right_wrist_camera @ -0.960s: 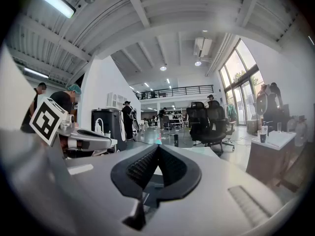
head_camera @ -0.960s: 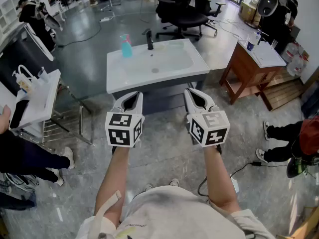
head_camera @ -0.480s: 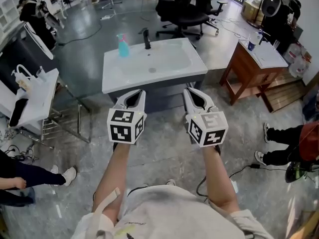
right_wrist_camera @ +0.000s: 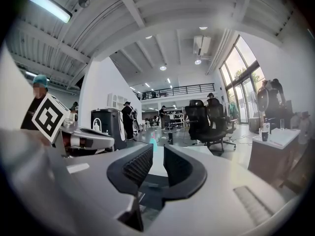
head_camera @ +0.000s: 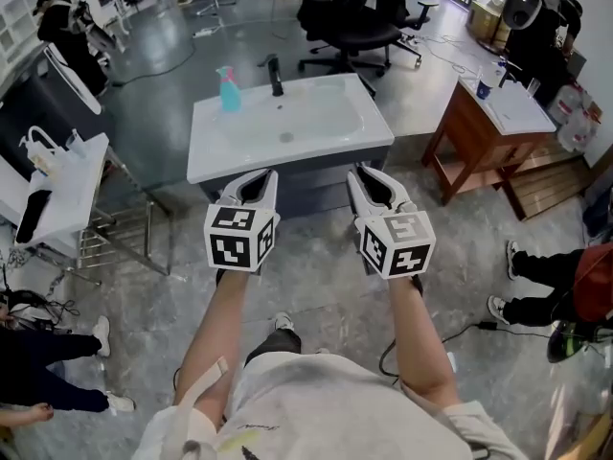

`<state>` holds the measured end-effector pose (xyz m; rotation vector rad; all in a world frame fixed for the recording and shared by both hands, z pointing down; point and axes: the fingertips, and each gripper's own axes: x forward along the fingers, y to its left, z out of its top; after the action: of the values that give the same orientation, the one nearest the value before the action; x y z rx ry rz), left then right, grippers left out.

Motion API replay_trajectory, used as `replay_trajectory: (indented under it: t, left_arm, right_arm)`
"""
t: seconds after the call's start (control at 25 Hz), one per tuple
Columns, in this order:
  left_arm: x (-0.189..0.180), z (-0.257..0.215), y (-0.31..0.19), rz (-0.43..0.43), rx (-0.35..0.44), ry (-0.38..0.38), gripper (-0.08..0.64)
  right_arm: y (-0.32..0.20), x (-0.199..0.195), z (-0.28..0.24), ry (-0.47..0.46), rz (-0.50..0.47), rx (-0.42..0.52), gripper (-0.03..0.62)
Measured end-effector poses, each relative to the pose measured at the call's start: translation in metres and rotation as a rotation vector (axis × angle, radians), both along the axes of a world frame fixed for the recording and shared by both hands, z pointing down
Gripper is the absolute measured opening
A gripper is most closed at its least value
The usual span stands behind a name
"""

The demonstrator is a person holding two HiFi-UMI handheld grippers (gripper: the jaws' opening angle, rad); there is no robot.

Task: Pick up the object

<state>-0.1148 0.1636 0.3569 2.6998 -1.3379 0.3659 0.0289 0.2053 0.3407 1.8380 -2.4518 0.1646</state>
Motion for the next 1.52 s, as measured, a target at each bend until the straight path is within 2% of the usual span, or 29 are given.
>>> replay_trajectory:
  t: [0.4,0.68,1.12,1.52]
  left_arm:
    - [0.025,0.005,-0.052,0.003,0.011,0.021,-0.002]
    - [0.037,0.012,-0.124,0.003,0.005,0.033,-0.003]
    - [0.032,0.027,-0.262,0.020,-0.036,0.023,-0.002]
    - [0.023,0.027,-0.345,0.054,-0.042,0.032,-0.002]
  right_arm:
    - [-0.050,0.015,0.007,0.020,-0.018,-0.002,0.106]
    - [-0.118,0.027,0.012,0.033,-0.005,-0.007,0.126]
    - [-0.254,0.015,0.014,0.060,-0.007,-0.037,0.163]
    - [-0.338,0.001,0.015,0.081,-0.002,-0.059,0.195]
